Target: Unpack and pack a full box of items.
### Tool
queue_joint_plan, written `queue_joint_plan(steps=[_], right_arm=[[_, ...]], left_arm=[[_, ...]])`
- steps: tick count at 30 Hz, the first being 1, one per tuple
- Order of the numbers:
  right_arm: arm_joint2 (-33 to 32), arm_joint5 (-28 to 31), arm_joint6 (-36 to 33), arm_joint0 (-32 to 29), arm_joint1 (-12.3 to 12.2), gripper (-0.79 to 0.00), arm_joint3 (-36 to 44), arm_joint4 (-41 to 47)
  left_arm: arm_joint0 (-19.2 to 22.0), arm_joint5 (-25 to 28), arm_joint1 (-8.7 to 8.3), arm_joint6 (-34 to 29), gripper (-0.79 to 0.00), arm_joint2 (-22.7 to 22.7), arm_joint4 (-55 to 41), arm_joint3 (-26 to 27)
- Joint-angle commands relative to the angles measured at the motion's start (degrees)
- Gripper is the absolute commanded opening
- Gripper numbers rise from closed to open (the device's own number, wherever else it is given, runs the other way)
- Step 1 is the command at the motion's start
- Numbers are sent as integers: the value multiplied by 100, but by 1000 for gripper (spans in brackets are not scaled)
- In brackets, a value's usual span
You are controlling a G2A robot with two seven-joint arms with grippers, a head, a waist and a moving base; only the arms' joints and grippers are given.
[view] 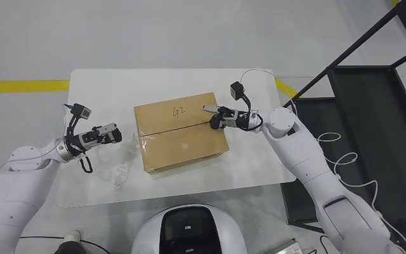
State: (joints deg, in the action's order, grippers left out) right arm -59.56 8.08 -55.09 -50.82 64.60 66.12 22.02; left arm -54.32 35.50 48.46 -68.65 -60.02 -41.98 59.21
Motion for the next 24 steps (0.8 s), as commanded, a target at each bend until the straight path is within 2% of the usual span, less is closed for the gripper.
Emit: queue_joint_plan(steps=[1,18,24], right_arm=[[0,0,0,0,0,0,0,0],[-25,20,-11,-90,-7,0,150,30],[-327,58,-209,-342,-90,0,486,174]], left_arm=[[0,-1,0,-2,0,0,1,1],[0,-1,0,-2,0,0,1,1],[-31,-74,50,555,0,28,429,324]])
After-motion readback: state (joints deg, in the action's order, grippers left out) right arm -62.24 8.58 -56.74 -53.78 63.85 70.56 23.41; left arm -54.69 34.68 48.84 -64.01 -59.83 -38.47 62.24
